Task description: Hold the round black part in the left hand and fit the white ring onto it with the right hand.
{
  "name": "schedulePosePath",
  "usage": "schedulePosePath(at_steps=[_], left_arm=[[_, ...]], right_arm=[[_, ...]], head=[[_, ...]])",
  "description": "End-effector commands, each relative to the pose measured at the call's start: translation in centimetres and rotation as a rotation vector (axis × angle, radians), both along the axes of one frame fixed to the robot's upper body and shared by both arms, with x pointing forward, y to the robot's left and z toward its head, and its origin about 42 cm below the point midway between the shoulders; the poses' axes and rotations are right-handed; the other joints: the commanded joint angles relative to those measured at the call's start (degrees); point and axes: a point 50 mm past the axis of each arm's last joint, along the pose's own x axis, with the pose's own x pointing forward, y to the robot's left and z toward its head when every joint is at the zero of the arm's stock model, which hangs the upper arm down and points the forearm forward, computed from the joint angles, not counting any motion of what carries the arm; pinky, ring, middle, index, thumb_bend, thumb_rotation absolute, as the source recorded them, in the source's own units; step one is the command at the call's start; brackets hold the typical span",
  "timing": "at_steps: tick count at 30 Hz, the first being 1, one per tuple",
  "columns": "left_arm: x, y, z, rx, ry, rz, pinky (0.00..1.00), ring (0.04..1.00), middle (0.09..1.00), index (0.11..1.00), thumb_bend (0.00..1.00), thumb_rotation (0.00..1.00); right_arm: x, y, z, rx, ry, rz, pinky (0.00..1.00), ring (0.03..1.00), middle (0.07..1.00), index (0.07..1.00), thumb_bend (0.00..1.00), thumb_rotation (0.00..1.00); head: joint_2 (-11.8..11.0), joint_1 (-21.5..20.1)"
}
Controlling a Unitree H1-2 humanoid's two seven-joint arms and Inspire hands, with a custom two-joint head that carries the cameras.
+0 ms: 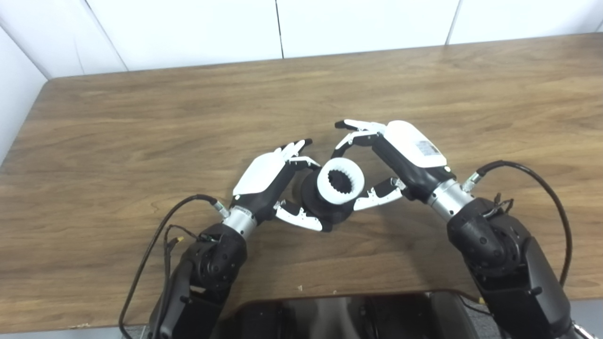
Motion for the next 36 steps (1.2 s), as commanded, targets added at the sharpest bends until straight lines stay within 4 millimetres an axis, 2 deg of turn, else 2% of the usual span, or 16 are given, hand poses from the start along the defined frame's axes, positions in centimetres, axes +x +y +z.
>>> schedulePosePath(at_steps=[1, 19, 31, 36], left_arm=[[0.7, -0.4, 1.9, -0.022, -0.076, -0.006, 1.00, 1.000, 1.000, 0.622, 1.00, 0.35], [0.6, -0.7, 1.7, -0.026, -0.079, -0.008, 1.00, 1.000, 1.000, 0.616, 1.00, 0.34], [0.5, -0.4, 2.1, -0.027, -0.080, -0.007, 1.00, 1.000, 1.000, 0.618, 1.00, 0.33], [0.5, -0.2, 2.0, -0.026, -0.084, -0.008, 1.00, 1.000, 1.000, 0.618, 1.00, 0.34]], right_arm=[[0.3, 0.6, 0.9, -0.003, -0.054, 0.039, 0.87, 0.881, 0.888, 0.492, 0.52, 0.16], [1.4, 1.6, 2.4, -0.005, -0.059, 0.042, 0.91, 0.895, 0.893, 0.492, 0.52, 0.16], [1.9, 1.2, 1.4, -0.018, -0.048, 0.024, 0.88, 0.881, 0.882, 0.492, 0.52, 0.16], [1.8, 1.0, 1.3, -0.015, -0.039, 0.017, 0.90, 0.891, 0.887, 0.492, 0.52, 0.16]], head=[[0.02, 0.02], [-0.09, 0.39], [0.10, 0.50], [0.13, 0.31]])
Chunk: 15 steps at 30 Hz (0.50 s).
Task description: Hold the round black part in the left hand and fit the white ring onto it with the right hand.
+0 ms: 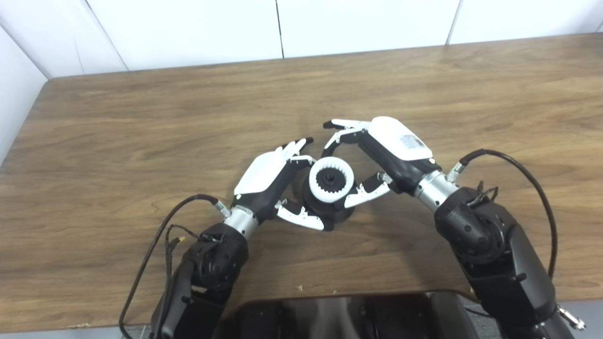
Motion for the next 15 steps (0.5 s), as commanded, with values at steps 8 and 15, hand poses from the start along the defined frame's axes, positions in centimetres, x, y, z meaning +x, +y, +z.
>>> schedulePosePath(at_steps=[8, 15], left_arm=[[0.6, 0.2, 2.1, -0.017, -0.080, -0.005, 1.00, 1.000, 1.000, 0.617, 1.00, 0.34], [0.6, 0.1, 2.3, -0.013, -0.082, -0.009, 1.00, 1.000, 1.000, 0.618, 1.00, 0.34]], right_arm=[[0.2, -0.4, 0.8, 0.010, -0.063, -0.006, 0.90, 0.888, 0.887, 0.492, 0.52, 0.16], [0.2, -0.2, 0.0, -0.006, -0.051, -0.003, 0.88, 0.887, 0.887, 0.492, 0.52, 0.16]], head=[[0.23, -0.17], [0.37, -0.08]])
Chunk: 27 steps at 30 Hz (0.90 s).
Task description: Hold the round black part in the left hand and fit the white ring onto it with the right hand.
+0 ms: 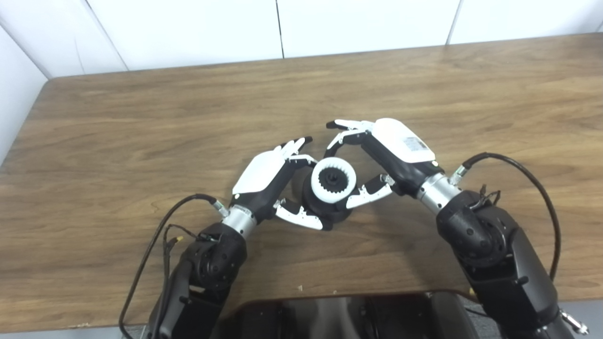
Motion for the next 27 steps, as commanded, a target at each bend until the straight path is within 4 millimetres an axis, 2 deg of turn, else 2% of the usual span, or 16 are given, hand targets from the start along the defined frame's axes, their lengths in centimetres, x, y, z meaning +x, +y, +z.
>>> schedulePosePath(at_steps=[1, 19, 20, 21, 23, 27], left_arm=[[0.6, -0.1, 2.0, -0.017, -0.078, -0.010, 1.00, 1.000, 1.000, 0.618, 1.00, 0.34], [0.7, -0.6, 2.0, -0.031, -0.081, -0.011, 1.00, 1.000, 1.000, 0.619, 1.00, 0.34], [0.7, -0.5, 2.0, -0.031, -0.080, -0.009, 1.00, 1.000, 1.000, 0.618, 1.00, 0.34], [0.7, -0.5, 2.0, -0.030, -0.079, -0.008, 1.00, 1.000, 1.000, 0.618, 1.00, 0.33], [0.7, -0.5, 2.1, -0.030, -0.078, -0.006, 1.00, 1.000, 1.000, 0.617, 1.00, 0.33], [0.8, -0.5, 2.1, -0.029, -0.077, -0.006, 1.00, 1.000, 1.000, 0.618, 1.00, 0.34]], right_arm=[[0.4, 0.1, 0.4, -0.016, -0.037, 0.002, 0.88, 0.887, 0.886, 0.492, 0.52, 0.16], [1.1, 0.8, -1.1, -0.098, 0.027, 0.017, 0.90, 0.895, 0.904, 0.496, 0.52, 0.16], [1.1, 0.8, -1.1, -0.107, 0.034, 0.018, 0.90, 0.904, 0.913, 0.590, 0.71, 0.28], [1.1, 0.8, -1.1, -0.117, 0.040, 0.018, 0.90, 0.908, 0.917, 0.626, 0.78, 0.32], [1.2, 0.9, -1.1, -0.140, 0.050, 0.019, 0.90, 0.913, 0.925, 0.667, 0.84, 0.37], [1.2, 0.9, -0.9, -0.178, 0.067, 0.025, 0.89, 0.924, 0.944, 0.709, 0.89, 0.41]], head=[[0.01, 0.08], [0.37, 0.24], [0.37, 0.24], [0.38, 0.05], [0.45, 0.08], [0.53, 0.07]])
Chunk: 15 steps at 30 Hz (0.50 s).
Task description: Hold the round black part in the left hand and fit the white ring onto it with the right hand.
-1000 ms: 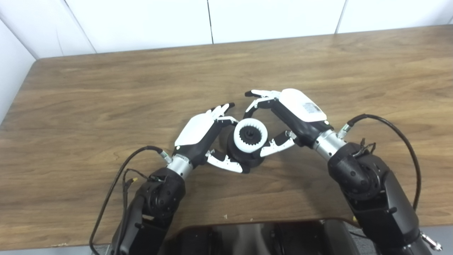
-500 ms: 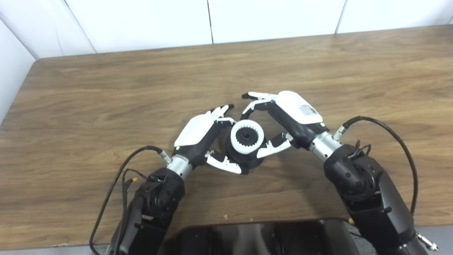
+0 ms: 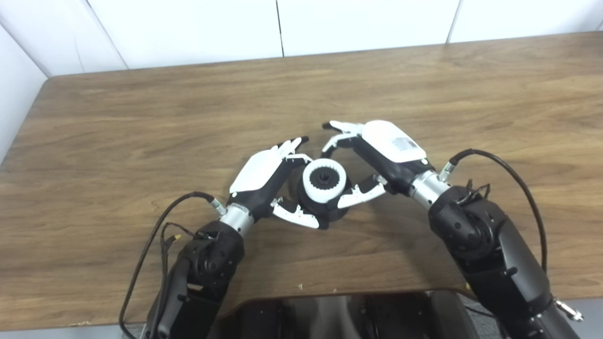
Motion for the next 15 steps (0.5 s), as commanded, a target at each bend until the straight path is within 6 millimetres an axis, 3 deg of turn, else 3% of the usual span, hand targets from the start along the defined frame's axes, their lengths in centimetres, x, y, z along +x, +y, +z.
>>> schedulePosePath(at_steps=[1, 7, 15], left_arm=[[0.69, -0.76, 2.22, -0.037, -0.091, -0.017, 1.00, 1.000, 1.000, 0.616, 1.00, 0.34], [0.76, -0.62, 2.28, -0.035, -0.091, -0.016, 1.00, 1.000, 1.000, 0.615, 1.00, 0.35], [0.88, -0.55, 2.46, -0.025, -0.099, -0.018, 1.00, 1.000, 1.000, 0.619, 1.00, 0.34]], right_arm=[[0.18, 0.45, 0.39, -0.044, 0.004, 0.024, 0.90, 0.931, 0.951, 0.722, 0.90, 0.43], [0.18, 0.18, 0.48, -0.096, 0.029, 0.029, 0.90, 0.952, 0.975, 0.771, 0.97, 0.49], [0.29, -0.15, 0.74, -0.123, 0.029, 0.037, 0.89, 0.959, 0.984, 0.791, 1.00, 0.48]], head=[[0.00, 0.07], [-0.09, -0.06], [-0.18, -0.02]])
